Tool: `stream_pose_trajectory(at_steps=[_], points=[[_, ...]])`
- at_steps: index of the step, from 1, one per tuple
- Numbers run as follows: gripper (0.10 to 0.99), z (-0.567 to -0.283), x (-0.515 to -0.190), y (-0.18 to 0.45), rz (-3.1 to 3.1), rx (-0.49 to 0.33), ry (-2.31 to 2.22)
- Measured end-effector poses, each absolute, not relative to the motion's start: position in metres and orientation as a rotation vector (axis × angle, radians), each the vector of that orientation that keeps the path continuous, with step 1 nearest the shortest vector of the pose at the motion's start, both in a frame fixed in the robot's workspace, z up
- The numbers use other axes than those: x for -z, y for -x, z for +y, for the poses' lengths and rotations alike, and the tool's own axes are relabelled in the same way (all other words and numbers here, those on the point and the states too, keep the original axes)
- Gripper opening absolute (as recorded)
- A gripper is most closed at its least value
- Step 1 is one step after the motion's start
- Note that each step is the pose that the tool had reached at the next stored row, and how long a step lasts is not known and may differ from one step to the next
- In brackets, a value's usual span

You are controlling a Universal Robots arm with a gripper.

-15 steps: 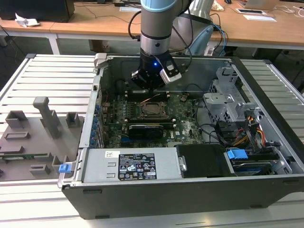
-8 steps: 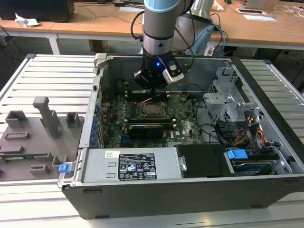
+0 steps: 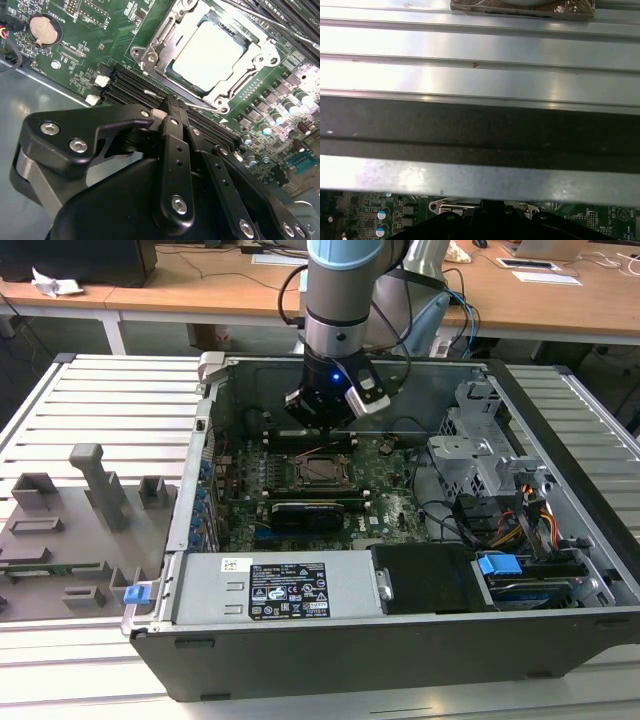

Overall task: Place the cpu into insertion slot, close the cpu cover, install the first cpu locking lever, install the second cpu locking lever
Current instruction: 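Install the first cpu locking lever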

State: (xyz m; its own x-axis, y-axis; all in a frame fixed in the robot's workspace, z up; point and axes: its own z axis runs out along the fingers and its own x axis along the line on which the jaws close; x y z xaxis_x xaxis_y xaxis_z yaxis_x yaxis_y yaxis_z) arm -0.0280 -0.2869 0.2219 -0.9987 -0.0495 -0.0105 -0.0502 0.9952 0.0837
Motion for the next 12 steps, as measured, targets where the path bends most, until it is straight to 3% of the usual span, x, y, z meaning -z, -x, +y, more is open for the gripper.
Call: stream_pose_trajectory(at_steps=[12], points=[[0.106,-0.2869,-0.2206,0.021,3.129,-0.132,0.078]])
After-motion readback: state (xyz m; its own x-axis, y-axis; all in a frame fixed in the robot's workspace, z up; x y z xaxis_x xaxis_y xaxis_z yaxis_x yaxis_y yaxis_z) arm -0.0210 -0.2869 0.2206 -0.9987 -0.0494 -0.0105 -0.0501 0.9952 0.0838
